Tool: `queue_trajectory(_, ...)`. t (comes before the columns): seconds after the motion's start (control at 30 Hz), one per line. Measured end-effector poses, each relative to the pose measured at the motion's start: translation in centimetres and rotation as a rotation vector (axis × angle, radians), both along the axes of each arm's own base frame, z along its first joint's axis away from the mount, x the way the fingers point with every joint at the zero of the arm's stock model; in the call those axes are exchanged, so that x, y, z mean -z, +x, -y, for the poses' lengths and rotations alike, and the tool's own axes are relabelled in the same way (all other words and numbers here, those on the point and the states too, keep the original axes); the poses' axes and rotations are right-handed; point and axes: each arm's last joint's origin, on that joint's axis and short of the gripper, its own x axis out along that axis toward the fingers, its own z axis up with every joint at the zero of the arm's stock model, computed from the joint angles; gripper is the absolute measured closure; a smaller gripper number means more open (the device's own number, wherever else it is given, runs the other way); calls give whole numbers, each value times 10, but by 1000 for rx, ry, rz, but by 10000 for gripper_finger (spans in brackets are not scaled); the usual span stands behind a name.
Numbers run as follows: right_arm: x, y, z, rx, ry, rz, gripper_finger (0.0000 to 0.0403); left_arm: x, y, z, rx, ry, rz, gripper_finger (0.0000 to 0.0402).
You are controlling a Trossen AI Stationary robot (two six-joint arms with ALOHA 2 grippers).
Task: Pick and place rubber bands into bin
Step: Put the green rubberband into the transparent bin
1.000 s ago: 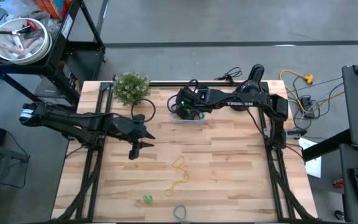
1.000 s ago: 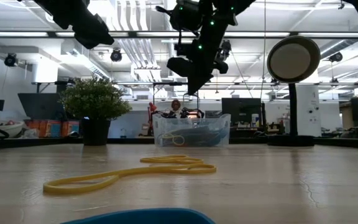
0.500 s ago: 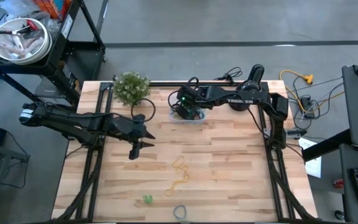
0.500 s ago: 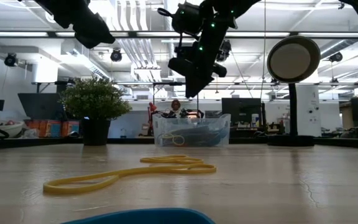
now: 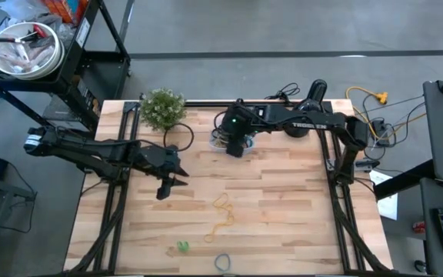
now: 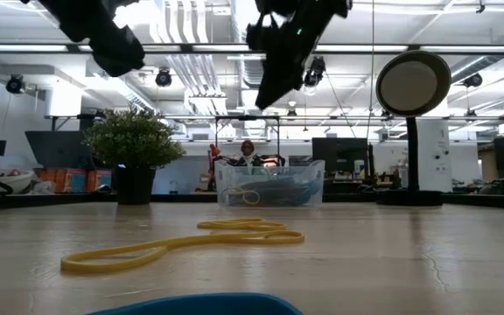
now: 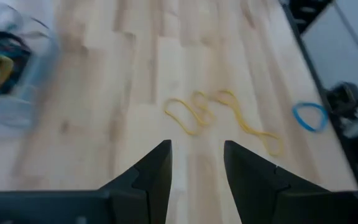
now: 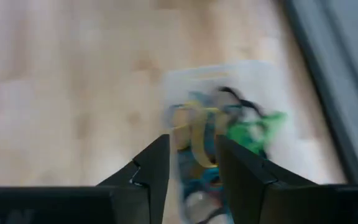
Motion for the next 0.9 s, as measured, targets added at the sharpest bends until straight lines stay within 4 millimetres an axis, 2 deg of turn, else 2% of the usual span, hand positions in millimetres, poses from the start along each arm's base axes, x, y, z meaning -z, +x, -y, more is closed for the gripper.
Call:
queue_trajectory(0.2, -24, -19, -28, -267, 108, 14, 291, 2, -1, 13, 41, -92, -34, 272)
queue_trajectory(0.37, -33, -35, -51, -373, 181, -23, 300, 11, 3, 33, 50, -174, -109, 272)
queue_trajectory(0.67, -33, -63, -95, -489, 190, -67, 308, 37, 24, 84, 73, -268, -268, 272)
queue_trajectory(0.9, -24, -89, -116, -490, 225, -76, 308, 48, 43, 121, 64, -283, -347, 272)
